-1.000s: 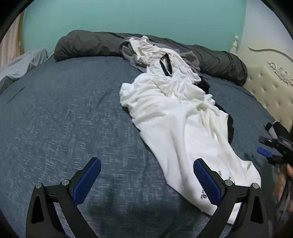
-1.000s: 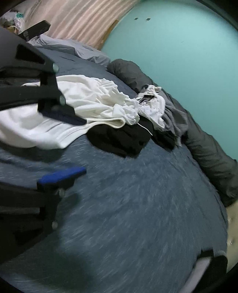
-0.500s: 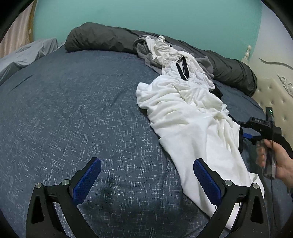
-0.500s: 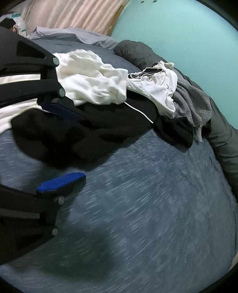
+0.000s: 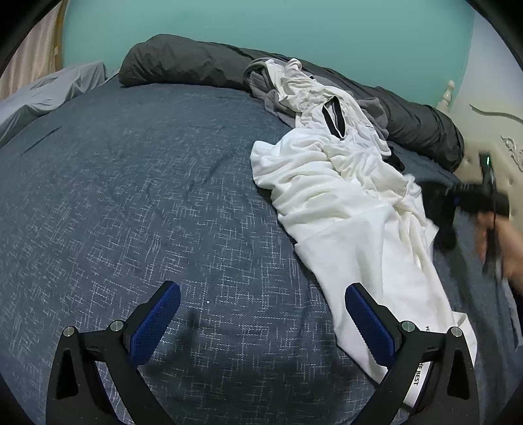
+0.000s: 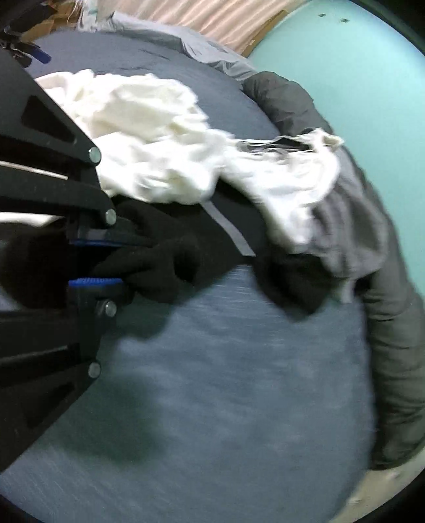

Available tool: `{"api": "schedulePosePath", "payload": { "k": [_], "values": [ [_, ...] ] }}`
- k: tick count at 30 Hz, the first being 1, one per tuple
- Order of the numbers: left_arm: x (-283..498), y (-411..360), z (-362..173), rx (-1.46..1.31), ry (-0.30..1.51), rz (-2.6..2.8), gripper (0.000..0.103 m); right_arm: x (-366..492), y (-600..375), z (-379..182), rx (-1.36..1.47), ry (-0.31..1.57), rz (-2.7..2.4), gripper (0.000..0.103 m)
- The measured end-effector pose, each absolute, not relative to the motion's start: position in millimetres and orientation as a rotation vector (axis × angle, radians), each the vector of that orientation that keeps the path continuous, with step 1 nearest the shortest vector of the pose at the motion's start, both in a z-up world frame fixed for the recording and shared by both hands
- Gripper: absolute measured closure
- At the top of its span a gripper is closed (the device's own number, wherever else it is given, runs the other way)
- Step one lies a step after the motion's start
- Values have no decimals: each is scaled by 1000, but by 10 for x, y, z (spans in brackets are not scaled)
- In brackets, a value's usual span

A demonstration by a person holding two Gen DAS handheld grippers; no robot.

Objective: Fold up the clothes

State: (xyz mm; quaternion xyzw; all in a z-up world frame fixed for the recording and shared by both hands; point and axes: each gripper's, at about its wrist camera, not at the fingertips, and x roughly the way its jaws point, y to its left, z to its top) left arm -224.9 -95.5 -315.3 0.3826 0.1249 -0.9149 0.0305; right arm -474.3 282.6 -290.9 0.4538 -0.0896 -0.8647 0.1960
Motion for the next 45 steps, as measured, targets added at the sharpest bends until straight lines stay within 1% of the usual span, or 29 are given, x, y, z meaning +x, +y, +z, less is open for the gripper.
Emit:
{"api": "schedulePosePath", "payload": {
  "k": [5, 7, 10, 12, 15, 16, 17, 18, 20, 22, 26, 29, 32, 36, 37, 38, 42, 45],
  "values": [
    [-2242, -973, -3135, 1178, 373, -2824, 0, -5144, 3024, -2386, 1190, -137, -2558, 90],
    [-2247, -978, -3131, 1171, 356, -2825, 0, -5303, 3031, -2234, 1172, -61, -2599, 90],
    [-2264, -988, -3166, 1183, 347, -2816, 0, -5591, 3010, -2142, 1159, 49, -2651, 90],
    [-2281, -981, -3195, 1200, 344, -2812, 0, -5768, 2994, -2210, 1181, 76, -2681, 90],
    [-2297, -951, -3221, 1220, 329, -2814, 0, -5981, 2933, -2513, 1267, 104, -2718, 81],
    [-2304, -939, -3225, 1225, 323, -2816, 0, -6005, 2934, -2619, 1287, 123, -2740, 73],
    [-2308, -933, -3226, 1229, 321, -2818, 0, -5997, 2983, -2691, 1299, 119, -2759, 62],
    [-2311, -926, -3226, 1233, 322, -2820, 0, -5982, 3044, -2754, 1310, 108, -2779, 57],
    [-2307, -904, -3214, 1234, 321, -2828, 0, -5950, 3167, -2881, 1332, 86, -2816, 50],
    [-2301, -873, -3205, 1232, 311, -2834, 0, -5870, 3359, -2861, 1299, 33, -2872, 46],
    [-2279, -834, -3170, 1222, 316, -2848, 0, -5553, 3600, -2655, 1162, -109, -2929, 46],
    [-2259, -831, -3129, 1202, 320, -2857, 0, -5230, 3591, -2578, 1104, -175, -2833, 46],
    [-2238, -844, -3093, 1183, 330, -2860, 0, -4938, 3405, -2709, 1148, -233, -2639, 45],
    [-2198, -865, -3034, 1150, 334, -2867, 0, -4627, 3081, -2947, 1223, -310, -2432, 41],
    [-2187, -871, -3018, 1141, 333, -2869, 0, -4557, 2992, -3012, 1243, -329, -2387, 36],
    [-2179, -880, -3004, 1134, 331, -2870, 0, -4488, 2903, -3076, 1261, -348, -2341, 33],
    [-2172, -951, -2984, 1118, 339, -2863, 0, -4342, 2624, -3334, 1354, -370, -2280, 33],
    [-2165, -1001, -2973, 1119, 371, -2861, 0, -4261, 2606, -3479, 1395, -401, -2282, 33]
  ]
}}
